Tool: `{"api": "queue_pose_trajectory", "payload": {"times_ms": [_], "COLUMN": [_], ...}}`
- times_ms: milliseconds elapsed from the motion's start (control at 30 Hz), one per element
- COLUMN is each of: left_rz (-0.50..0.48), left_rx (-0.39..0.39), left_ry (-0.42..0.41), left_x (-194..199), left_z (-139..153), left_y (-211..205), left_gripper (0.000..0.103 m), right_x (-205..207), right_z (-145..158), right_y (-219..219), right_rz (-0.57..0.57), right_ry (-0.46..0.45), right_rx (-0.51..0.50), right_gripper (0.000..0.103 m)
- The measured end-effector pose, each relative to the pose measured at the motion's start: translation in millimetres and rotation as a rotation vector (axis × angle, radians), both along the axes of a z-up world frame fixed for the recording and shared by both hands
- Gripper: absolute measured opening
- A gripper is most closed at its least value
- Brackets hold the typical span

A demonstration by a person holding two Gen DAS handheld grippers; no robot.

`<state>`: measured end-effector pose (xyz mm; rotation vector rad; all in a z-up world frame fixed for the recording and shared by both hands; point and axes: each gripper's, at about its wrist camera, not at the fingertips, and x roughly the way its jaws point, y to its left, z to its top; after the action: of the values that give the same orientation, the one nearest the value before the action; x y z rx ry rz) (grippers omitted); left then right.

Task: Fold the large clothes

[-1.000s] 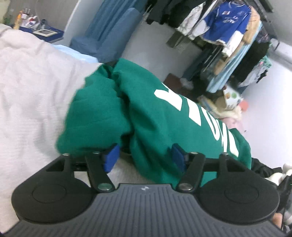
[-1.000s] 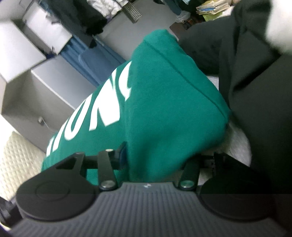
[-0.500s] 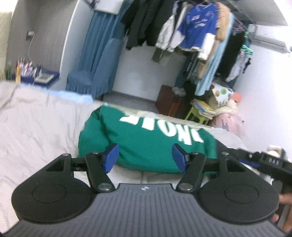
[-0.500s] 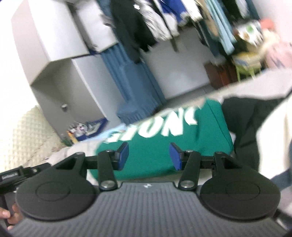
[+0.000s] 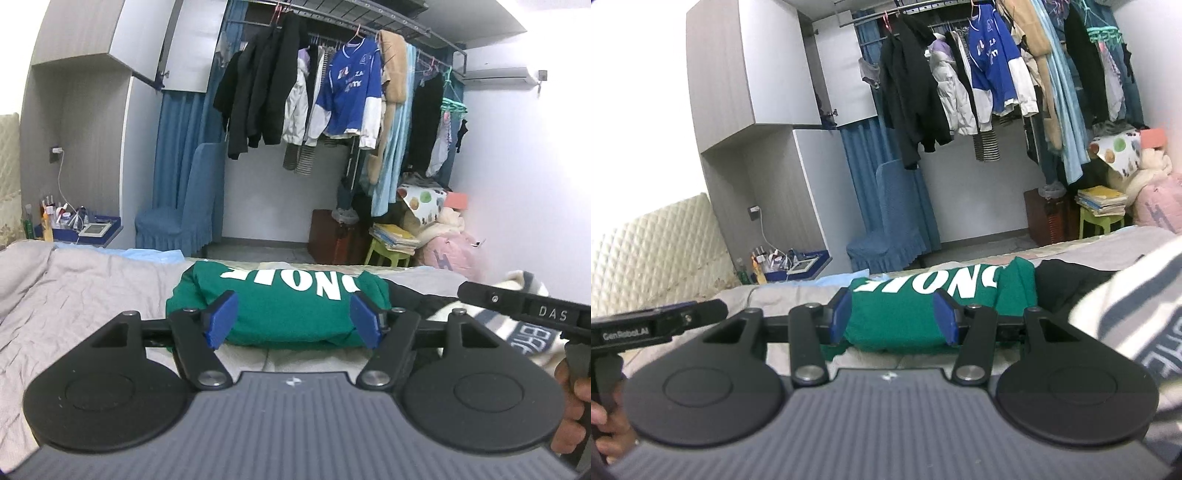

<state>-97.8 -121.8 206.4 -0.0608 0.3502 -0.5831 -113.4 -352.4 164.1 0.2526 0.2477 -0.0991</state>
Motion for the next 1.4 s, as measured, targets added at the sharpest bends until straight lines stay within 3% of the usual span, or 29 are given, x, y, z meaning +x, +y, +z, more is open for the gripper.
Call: {"api": "queue_pose_trajectory", "payload": {"times_ms": [367, 700, 1033, 1333, 1400], "left_rz": [-0.003, 0.015, 0.022, 0.024, 0.025], "left_rx": [-0.001, -0.023, 0.004, 0.015, 0.022], "left_ry": [-0.002, 0.013, 0.028, 0.038, 0.034], "left_x": [-43.8, -43.9, -37.3, -33.8, -34.2], "left_z": [-20.5, -33.9, -48.1, -54.6, -55.1], "left_y": [8.2, 18.1, 17.8, 18.3, 18.7], "left_gripper": [0.078, 0.082, 0.096, 0.102, 0.103], "right_x": [-39.9, -50.2, -50.0, -48.3, -47.4], "right_z": [-23.9, -43.5, -58.1, -58.4, -56.8], "right_y": [28.1, 39.6, 44.8, 50.6, 51.1], "right_rz": [-0.003, -0.012, -0.021, -0.017, -0.014], "right_ry": [0.02, 0.049, 0.087, 0.097, 0.096], "right_rx": [-0.057, -0.062, -0.071, -0.087, -0.089], "right_gripper": [0.053, 0.053, 0.053, 0.053, 0.063]}}
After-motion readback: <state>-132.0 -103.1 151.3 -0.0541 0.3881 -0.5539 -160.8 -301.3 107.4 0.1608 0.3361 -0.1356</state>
